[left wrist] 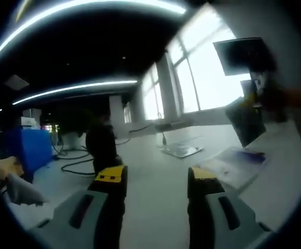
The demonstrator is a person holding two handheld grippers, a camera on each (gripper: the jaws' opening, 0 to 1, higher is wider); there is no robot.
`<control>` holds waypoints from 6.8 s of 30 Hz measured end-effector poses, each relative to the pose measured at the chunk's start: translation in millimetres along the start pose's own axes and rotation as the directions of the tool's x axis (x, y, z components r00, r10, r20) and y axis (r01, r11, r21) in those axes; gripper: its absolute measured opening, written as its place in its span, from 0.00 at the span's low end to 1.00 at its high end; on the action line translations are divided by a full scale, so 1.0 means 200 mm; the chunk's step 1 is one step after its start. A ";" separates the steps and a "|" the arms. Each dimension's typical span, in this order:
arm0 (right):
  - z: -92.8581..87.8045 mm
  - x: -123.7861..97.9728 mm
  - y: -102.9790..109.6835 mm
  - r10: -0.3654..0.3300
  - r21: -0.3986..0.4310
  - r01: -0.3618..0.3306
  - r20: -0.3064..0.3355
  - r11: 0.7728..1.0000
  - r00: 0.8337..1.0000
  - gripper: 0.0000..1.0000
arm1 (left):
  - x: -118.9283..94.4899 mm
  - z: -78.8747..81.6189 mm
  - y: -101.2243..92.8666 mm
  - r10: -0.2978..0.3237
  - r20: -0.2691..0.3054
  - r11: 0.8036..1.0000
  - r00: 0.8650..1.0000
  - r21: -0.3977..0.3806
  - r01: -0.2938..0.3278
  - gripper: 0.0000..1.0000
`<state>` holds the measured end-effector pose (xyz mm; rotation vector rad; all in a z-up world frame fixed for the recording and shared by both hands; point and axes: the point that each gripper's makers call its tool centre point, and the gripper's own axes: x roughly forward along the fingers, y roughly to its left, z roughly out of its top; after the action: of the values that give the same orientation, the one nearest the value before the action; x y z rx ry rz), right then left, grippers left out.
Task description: Clip sheet goods on table flip sheet goods clip sheet goods scan sheet goods put sheet goods back to table
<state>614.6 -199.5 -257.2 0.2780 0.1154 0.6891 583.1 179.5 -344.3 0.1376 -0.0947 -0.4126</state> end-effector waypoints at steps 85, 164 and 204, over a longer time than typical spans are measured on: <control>0.31 1.23 0.44 -0.190 0.171 0.136 0.360 0.976 0.913 0.00 | 0.00 -0.02 0.01 0.023 -0.023 1.000 0.999 0.016 -0.022 0.41; 0.35 1.14 0.62 0.185 -0.241 -0.127 0.236 0.962 0.954 0.00 | 0.00 0.00 -0.01 0.006 0.000 0.999 1.000 0.033 -0.006 0.43; 0.15 1.00 0.39 0.240 -0.322 -0.203 0.080 0.925 0.967 0.00 | -0.01 0.03 0.00 0.007 0.029 0.999 1.000 0.050 -0.008 0.45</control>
<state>726.1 -20.2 -208.2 0.0259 -0.1416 0.9020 580.2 178.8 -338.2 0.1807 -0.1343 -0.4047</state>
